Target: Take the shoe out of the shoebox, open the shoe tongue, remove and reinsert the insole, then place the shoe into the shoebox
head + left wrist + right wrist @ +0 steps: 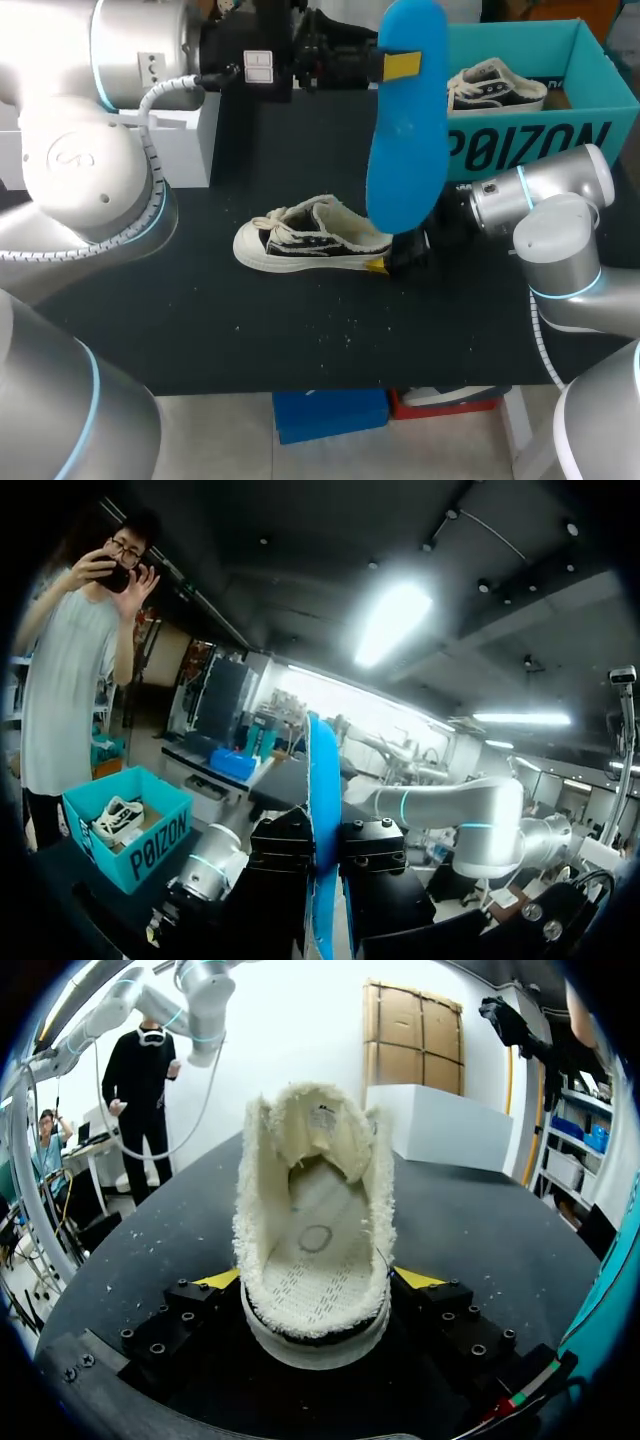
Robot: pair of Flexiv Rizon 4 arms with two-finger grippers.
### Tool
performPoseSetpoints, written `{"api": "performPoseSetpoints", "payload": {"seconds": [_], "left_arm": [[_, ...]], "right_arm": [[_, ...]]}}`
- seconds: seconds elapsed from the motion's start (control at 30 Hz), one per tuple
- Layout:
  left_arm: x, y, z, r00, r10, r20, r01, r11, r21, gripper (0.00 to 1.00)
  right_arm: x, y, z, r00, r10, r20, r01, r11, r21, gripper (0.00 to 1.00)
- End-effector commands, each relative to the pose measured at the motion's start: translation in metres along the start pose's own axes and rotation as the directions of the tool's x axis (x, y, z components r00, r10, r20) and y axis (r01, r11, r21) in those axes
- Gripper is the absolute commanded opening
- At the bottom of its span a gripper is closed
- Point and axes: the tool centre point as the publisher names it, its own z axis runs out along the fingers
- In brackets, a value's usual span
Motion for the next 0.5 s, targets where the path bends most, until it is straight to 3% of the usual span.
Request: {"api": "performPoseSetpoints", "payload": {"seconds": [0.03,0.3,0.33,0.4,0.43,0.5], "left_arm": [[0.0112,0.0017,-0.0134,1.000,0.011,0.010,-0.011,1.000,0.017,0.00],[0.0175,-0.0051,-0.0217,0.999,0.031,0.009,-0.031,0.998,0.045,0.00],[0.0175,-0.0051,-0.0217,0.999,0.031,0.009,-0.031,0.998,0.045,0.00],[0.0175,-0.0051,-0.0217,0.999,0.031,0.009,-0.031,0.998,0.045,0.00],[0.0175,-0.0051,-0.0217,0.999,0.031,0.009,-0.031,0.998,0.045,0.00],[0.0175,-0.0051,-0.0217,0.999,0.031,0.009,-0.031,0.998,0.045,0.00]], "right_arm": [[-0.0001,-0.0020,0.0015,1.000,0.001,0.002,-0.001,1.000,0.002,0.00],[-0.0001,-0.0020,0.0015,1.000,0.001,0.002,-0.001,1.000,0.002,0.00],[-0.0001,-0.0020,0.0015,1.000,0.001,0.002,-0.001,1.000,0.002,0.09],[-0.0001,-0.0020,0.0015,1.000,0.001,0.002,-0.001,1.000,0.002,0.50],[-0.0001,-0.0020,0.0015,1.000,0.001,0.002,-0.001,1.000,0.002,1.00],[-0.0015,-0.0015,-0.0006,1.000,0.001,0.004,-0.001,1.000,0.007,1.00]]}}
